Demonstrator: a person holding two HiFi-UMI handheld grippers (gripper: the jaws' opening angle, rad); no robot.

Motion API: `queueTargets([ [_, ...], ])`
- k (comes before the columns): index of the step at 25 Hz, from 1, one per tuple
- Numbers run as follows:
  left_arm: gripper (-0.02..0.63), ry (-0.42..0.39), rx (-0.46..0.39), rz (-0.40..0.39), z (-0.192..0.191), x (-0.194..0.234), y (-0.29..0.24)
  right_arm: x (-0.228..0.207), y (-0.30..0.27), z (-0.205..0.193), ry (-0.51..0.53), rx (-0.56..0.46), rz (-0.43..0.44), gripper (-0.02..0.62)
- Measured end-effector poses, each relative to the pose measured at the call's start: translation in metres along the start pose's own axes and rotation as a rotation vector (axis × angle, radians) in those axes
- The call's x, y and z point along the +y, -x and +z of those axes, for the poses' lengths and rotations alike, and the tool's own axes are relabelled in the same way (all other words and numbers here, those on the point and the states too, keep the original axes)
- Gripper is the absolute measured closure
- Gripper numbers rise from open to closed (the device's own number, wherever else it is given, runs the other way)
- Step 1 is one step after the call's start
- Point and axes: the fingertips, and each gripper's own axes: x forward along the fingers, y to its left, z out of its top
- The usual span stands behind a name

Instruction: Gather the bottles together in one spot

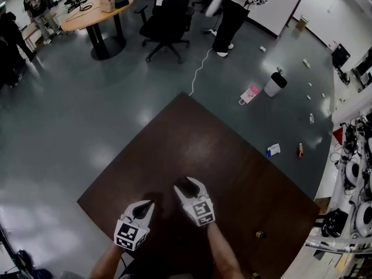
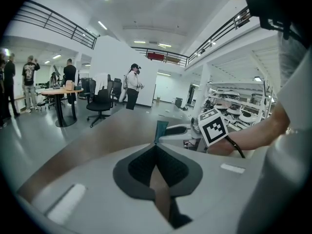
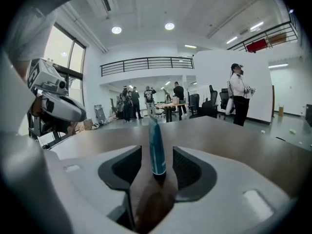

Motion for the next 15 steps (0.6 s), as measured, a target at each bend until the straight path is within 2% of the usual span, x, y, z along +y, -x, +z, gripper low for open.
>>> queueTargets([
  [4,0.606,0.004,0.001,0.002,-0.003,0.006,0.000,0.001,-0.011,0.001,0.015,0.008,0.004,0.405],
  [11,0.606,0.006,0.005,0.007,-0.009,0.010,0.001,0.001,-0.010,0.000,0.048,0.014,-0.014,0.494],
  [15,0.606,0.010,-0.001,0.009,-0.009,0.012,0.001,0.000,-0.011,-0.002,0.052,0.013,-0.022,0.495],
])
